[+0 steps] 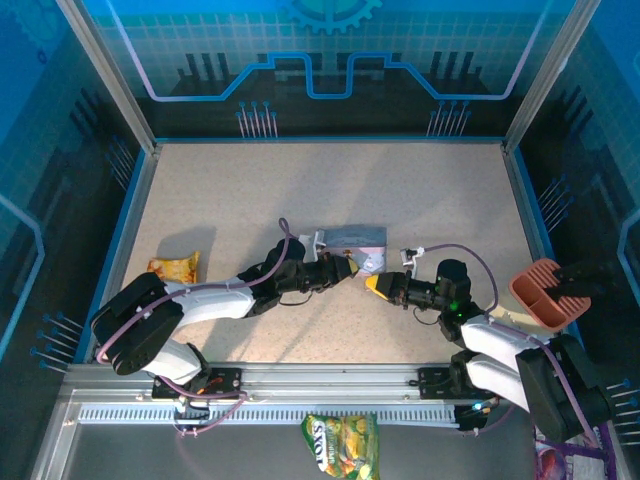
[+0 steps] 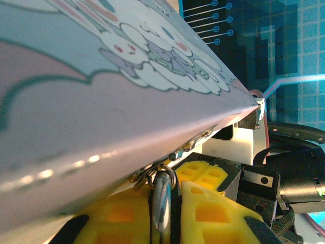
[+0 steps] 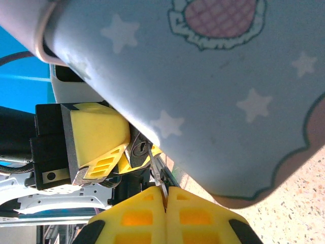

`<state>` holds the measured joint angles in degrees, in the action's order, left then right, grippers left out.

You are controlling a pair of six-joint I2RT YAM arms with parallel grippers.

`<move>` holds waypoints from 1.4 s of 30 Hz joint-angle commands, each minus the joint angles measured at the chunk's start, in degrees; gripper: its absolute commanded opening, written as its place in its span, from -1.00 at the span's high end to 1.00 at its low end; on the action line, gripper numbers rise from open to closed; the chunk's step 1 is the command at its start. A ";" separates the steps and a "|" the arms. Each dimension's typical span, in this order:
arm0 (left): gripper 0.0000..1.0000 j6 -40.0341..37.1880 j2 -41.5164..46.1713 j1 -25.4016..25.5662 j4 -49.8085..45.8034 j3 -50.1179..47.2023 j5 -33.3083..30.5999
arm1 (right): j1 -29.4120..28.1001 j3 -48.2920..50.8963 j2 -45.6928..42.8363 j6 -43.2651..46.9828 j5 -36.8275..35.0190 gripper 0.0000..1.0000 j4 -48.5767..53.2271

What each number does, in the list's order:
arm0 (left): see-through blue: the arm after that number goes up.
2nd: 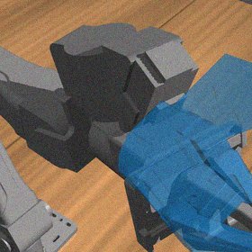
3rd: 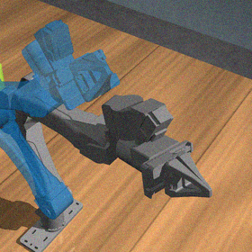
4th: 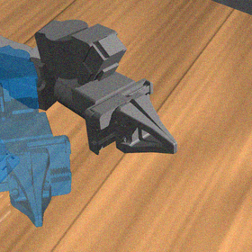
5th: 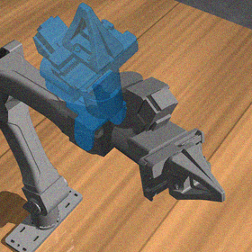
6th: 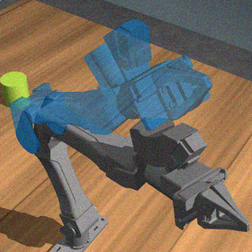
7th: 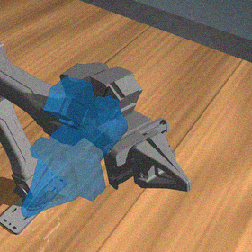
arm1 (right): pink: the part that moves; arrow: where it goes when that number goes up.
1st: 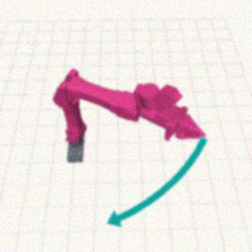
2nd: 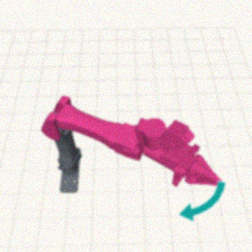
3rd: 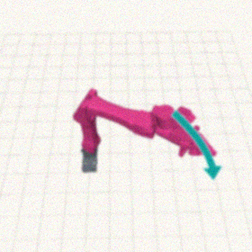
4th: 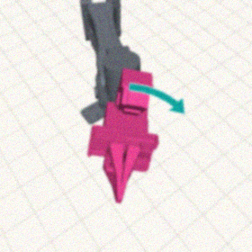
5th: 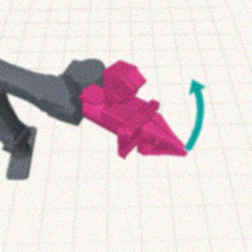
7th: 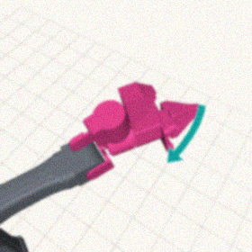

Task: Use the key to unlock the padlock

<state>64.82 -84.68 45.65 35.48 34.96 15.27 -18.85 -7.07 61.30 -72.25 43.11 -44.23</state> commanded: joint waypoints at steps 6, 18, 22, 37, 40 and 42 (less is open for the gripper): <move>0.88 -1.39 1.98 1.02 6.22 0.86 0.71 | -1.05 -0.13 -0.37 -1.31 0.02 1.00 -3.94; 0.88 -1.54 1.90 1.18 5.81 1.30 0.69 | -1.80 -0.02 -0.48 -1.23 -0.99 1.00 -3.99; 0.88 -1.42 2.05 1.50 5.83 0.92 0.50 | -1.79 -0.03 -1.07 -1.67 -2.02 1.00 -3.65; 0.88 -1.37 2.61 2.16 5.74 0.90 -0.35 | -2.15 1.53 -4.13 -1.43 -6.41 1.00 1.49; 0.88 -1.18 2.42 2.17 5.99 0.99 -0.35 | -2.49 1.24 -5.03 -1.06 -6.71 1.00 2.87; 0.88 -1.16 2.34 2.21 6.07 1.16 -0.36 | -3.15 1.09 -5.22 -1.07 -6.81 1.00 3.01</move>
<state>64.82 -84.68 47.11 35.07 34.59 13.34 -20.84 -5.45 56.88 -73.73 38.11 -42.06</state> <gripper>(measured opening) 0.138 0.047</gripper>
